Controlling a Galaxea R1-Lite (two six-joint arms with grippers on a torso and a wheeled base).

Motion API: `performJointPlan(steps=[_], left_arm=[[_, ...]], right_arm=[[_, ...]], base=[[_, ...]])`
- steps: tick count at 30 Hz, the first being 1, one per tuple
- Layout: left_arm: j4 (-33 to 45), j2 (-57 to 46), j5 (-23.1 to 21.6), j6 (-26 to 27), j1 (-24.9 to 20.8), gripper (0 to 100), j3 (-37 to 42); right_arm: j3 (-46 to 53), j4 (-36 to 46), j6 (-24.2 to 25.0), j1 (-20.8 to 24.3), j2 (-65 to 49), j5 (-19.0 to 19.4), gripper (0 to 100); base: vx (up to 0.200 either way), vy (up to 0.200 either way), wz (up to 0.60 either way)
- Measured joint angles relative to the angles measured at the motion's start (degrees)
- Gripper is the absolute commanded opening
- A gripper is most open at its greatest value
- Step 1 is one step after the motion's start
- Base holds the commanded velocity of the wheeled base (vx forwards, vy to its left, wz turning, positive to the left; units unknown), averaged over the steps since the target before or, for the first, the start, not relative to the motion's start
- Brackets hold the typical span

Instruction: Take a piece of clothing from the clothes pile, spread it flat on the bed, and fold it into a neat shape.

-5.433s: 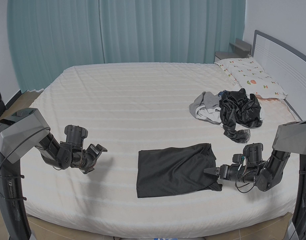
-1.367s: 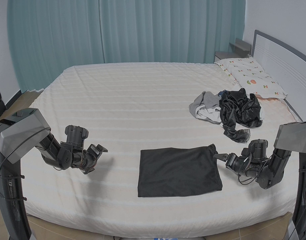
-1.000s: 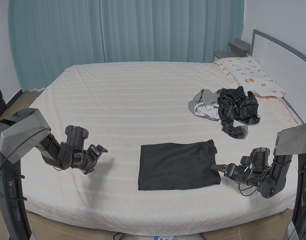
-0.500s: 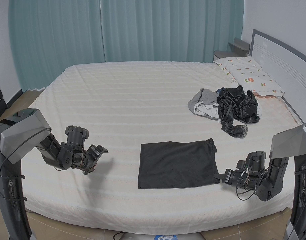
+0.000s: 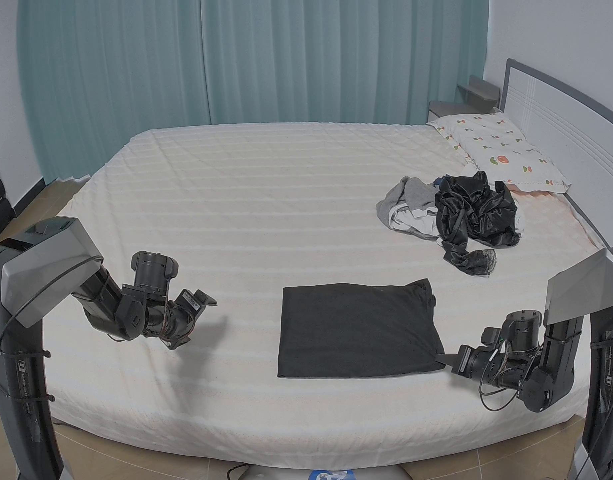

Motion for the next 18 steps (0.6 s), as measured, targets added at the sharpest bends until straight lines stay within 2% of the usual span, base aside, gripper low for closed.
performJointPlan(steps=[6, 11, 18], left_arm=[[0.0, 0.0, 0.0, -0.02, 0.0, 100, 0.0], [0.0, 0.0, 0.0, -0.09, 0.02, 100, 0.0], [0.06, 0.0, -0.04, -0.11, 0.06, 100, -0.04]], right_arm=[[0.09, -2.1, 0.17, -0.59, 0.09, 0.13, 100], [-0.69, -3.94, 1.79, -2.77, 0.27, 0.63, 100], [-3.91, -3.96, 8.52, -5.05, 0.96, 0.88, 100]], base=[[0.0, 0.0, 0.0], [0.0, 0.0, 0.0], [0.0, -0.2, 0.0]])
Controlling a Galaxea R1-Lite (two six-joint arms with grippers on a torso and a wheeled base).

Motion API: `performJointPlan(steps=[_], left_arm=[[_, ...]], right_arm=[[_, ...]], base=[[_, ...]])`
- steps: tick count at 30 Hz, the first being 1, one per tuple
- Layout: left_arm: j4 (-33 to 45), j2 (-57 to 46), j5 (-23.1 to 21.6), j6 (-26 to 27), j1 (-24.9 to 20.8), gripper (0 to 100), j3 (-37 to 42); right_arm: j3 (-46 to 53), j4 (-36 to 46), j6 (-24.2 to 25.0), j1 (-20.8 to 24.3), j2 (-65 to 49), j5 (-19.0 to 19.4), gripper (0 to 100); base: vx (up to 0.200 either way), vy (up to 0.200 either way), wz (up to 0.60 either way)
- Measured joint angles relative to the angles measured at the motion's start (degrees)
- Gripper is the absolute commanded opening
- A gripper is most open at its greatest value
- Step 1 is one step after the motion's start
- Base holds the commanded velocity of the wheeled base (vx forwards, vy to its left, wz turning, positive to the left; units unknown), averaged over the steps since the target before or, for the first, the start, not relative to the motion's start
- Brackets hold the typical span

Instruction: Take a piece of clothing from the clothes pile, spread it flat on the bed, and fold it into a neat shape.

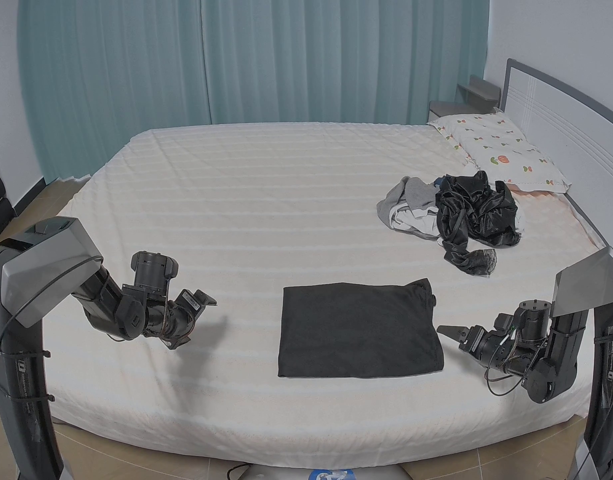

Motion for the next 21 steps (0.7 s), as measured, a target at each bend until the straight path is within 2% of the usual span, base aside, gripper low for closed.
performJointPlan(steps=[4, 20, 21], left_arm=[[0.24, -0.02, 0.0, 0.0, 0.0, 100, 0.0], [0.2, -0.33, -0.13, 0.22, -0.1, 100, 0.11], [0.05, -0.34, -0.18, 0.48, -0.12, 100, 0.21]], right_arm=[[-1.5, 0.38, 1.65, -0.83, 0.35, -0.02, 100], [-3.01, 0.55, 1.8, -1.29, 2.12, -0.06, 100], [-3.06, 0.52, 1.8, -1.29, 2.23, -0.06, 100]], base=[[0.0, -0.2, 0.0], [0.0, -0.2, 0.0], [0.0, 0.0, 0.0]])
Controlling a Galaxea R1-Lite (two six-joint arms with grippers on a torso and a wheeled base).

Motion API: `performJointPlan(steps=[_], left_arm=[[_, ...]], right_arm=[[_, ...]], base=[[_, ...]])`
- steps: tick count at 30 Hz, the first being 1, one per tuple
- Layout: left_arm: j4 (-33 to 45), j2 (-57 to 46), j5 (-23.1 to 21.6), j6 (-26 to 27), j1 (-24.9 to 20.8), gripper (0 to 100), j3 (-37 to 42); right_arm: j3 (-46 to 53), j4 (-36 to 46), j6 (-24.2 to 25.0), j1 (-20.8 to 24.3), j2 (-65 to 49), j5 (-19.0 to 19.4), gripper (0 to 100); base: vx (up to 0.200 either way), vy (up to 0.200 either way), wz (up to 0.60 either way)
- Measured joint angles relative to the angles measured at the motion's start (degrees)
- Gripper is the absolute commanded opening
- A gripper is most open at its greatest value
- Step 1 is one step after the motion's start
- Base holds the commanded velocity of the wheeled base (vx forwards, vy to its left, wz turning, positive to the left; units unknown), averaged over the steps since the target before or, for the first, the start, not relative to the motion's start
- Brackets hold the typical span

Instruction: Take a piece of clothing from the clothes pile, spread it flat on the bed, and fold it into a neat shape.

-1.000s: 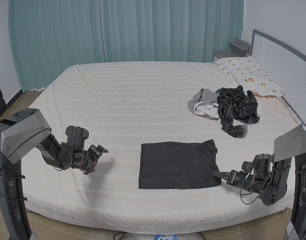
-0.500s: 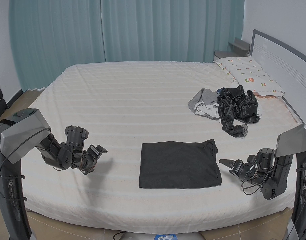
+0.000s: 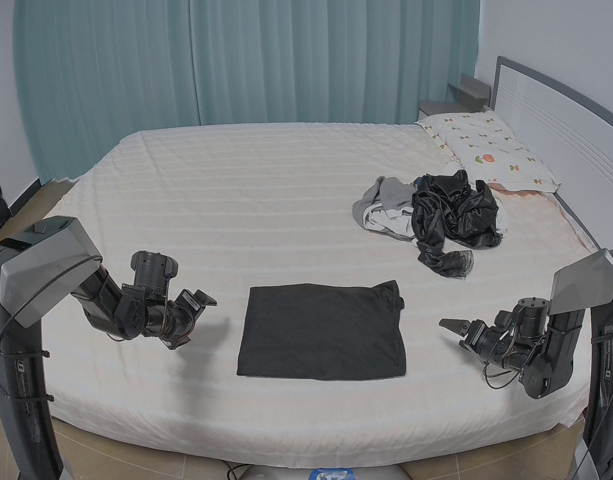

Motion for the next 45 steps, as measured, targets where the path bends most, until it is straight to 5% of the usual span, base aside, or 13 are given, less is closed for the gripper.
performJointPlan(steps=[8, 18, 22, 29, 34, 45], left_arm=[[-7.72, 0.11, -0.83, 6.05, -1.01, 100, 2.69], [-20.75, 3.82, -2.63, 25.31, -1.01, 100, 8.59], [-22.09, 5.61, -3.13, 28.49, -1.05, 100, 8.7], [-23.26, 6.44, -4.58, 25.5, -1.27, 100, 9.17], [-28.68, 4.5, -5.29, 13.02, -0.2, 100, 12.29], [-29.12, 2.32, -2.69, 8.03, 0.8, 100, 12.51]], right_arm=[[0.2, -0.22, 0.02, 0.07, 0.55, -0.02, 100], [0.68, -0.77, 0.0, 0.74, 1.71, -0.13, 100], [0.74, -0.9, -0.13, 0.93, 2.07, -0.16, 100], [0.51, -1.1, -0.49, 1.95, 2.38, -0.05, 100], [-3.34, 2.02, -0.55, 6.94, 2.43, -0.07, 100], [-15.75, 13.6, -6.18, 14.71, 4.06, -0.13, 100]], base=[[0.0, 0.0, 0.0], [0.0, 0.0, 0.0], [0.0, 0.0, 0.0], [0.0, 0.0, 0.0], [0.0, 0.0, 0.0], [0.0, 0.0, 0.0]])
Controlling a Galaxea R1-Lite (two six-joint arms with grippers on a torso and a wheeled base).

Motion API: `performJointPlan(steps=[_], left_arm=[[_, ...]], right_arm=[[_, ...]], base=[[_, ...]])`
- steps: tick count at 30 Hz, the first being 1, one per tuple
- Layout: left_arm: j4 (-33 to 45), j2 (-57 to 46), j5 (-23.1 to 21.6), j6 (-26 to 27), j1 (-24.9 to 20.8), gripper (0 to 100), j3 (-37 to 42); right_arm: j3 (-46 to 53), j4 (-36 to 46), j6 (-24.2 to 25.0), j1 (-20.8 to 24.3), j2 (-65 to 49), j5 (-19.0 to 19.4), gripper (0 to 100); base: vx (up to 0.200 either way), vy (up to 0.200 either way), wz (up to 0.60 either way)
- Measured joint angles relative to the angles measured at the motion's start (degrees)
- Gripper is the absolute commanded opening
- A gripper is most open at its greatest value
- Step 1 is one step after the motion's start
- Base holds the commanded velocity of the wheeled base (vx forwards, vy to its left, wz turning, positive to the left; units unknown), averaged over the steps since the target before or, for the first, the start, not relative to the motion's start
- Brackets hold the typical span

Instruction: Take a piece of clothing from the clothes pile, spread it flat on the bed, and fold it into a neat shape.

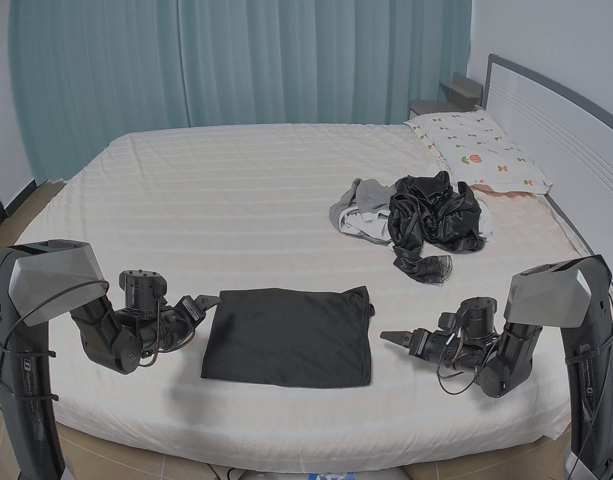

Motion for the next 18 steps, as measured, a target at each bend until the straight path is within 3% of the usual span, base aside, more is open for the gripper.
performJointPlan(steps=[4, 8, 18], left_arm=[[2.9, -0.29, 2.44, -0.6, -0.22, 100, -1.51], [8.11, -0.4, 3.18, -1.26, -0.63, 100, -3.19], [8.95, -0.44, 3.12, -1.74, -0.78, 100, -3.69]], right_arm=[[-1.93, 1.8, -1.8, 1.52, 0.3, 0.02, 100], [-2.43, 2.27, -3.58, 2.07, 0.3, -0.35, 100], [-1.97, 2.0, -4.36, 0.89, -2.29, -3.19, 100]], base=[[0.0, 0.0, 0.0], [0.0, 0.2, 0.0], [0.0, 0.2, 0.0]])
